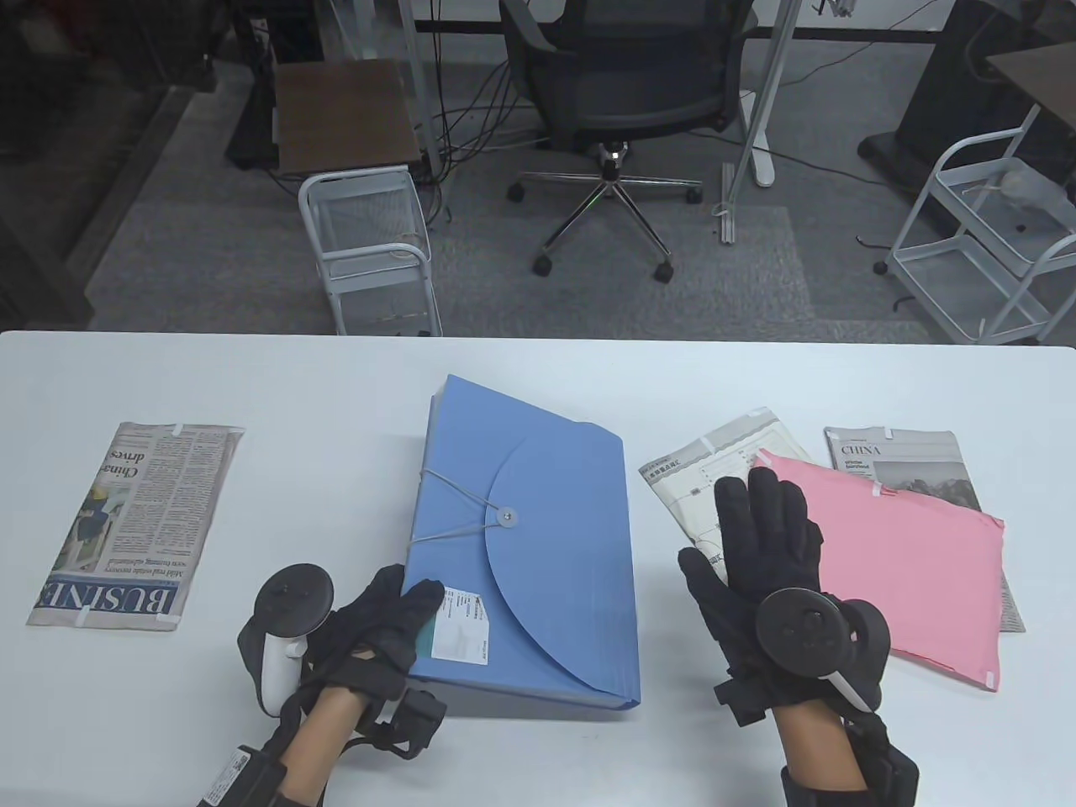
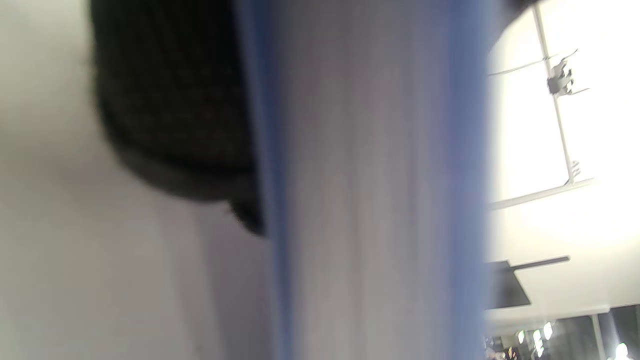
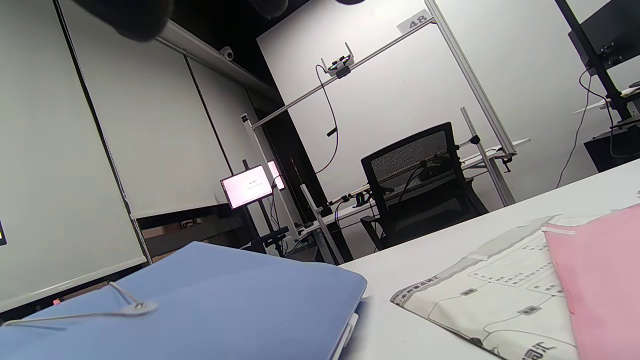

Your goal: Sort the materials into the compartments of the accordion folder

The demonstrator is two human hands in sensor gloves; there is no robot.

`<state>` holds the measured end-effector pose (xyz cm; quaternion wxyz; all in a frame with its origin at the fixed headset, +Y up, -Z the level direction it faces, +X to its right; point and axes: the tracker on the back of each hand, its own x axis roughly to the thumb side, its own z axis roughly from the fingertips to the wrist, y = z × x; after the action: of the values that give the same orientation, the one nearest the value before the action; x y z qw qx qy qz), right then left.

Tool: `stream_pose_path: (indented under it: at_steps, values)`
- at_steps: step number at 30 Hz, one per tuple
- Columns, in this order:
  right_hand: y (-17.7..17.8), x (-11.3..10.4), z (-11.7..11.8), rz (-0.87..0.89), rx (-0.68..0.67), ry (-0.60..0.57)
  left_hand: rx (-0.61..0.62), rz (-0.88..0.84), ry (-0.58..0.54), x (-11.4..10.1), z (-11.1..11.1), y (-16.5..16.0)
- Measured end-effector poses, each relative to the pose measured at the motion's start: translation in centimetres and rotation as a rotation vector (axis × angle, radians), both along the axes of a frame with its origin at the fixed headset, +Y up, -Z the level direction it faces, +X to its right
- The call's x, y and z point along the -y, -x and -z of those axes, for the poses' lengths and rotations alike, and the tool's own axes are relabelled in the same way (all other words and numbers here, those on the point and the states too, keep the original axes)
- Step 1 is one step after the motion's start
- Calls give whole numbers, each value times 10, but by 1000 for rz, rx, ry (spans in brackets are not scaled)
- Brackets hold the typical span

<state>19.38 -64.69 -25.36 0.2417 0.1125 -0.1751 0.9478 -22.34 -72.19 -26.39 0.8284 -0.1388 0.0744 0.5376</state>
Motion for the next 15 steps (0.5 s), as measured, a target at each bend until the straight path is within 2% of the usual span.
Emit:
stream_pose_path:
  at_steps: [3, 7, 9, 15]
  values:
    - [1, 0, 0, -1, -7, 0, 15, 92, 27, 9, -1, 2]
    - [5, 2, 0, -17, -21, 4, 52, 158, 126, 14, 1, 5]
    - [8, 3, 1, -26, -32, 10, 111, 337, 135, 14, 4, 5]
    - [18, 11, 3, -63, -58, 43, 234, 594, 165, 17, 7, -7]
